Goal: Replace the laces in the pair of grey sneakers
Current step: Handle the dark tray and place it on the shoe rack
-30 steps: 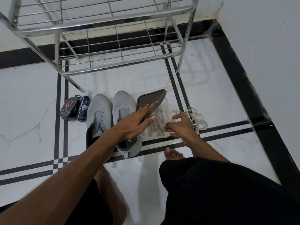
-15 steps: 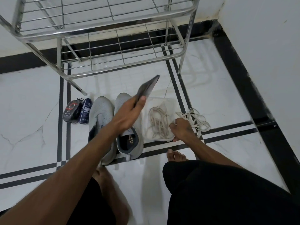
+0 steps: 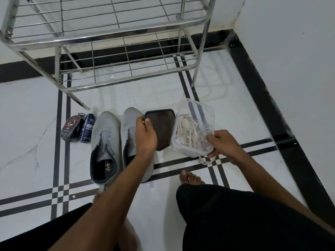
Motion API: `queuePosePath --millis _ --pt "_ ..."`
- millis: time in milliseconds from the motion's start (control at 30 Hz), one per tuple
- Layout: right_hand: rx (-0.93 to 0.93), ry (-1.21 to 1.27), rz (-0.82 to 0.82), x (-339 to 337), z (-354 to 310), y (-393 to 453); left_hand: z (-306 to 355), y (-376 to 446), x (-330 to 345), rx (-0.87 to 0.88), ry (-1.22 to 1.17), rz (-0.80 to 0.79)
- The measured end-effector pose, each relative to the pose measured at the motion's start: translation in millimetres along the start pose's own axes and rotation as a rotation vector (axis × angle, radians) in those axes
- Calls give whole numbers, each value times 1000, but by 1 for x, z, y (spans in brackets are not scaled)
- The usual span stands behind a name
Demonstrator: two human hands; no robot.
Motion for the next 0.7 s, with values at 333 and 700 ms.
queuePosePath --millis 333,700 --pt "-10 4 33 -27 11 3 -65 -32 18 -393 -384 307" --pt "-161 -197 -21 -10 -13 7 -133 -84 40 -751 -423 168"
Point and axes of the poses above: each hand's wrist, its own y-axis towards the middle knuckle, its own x-axis out of the palm, z = x × y, the point moved 9 cm from there along y, towards the middle knuckle, and after that the axes turned 9 degrees about -y, right-handed, at the moved point
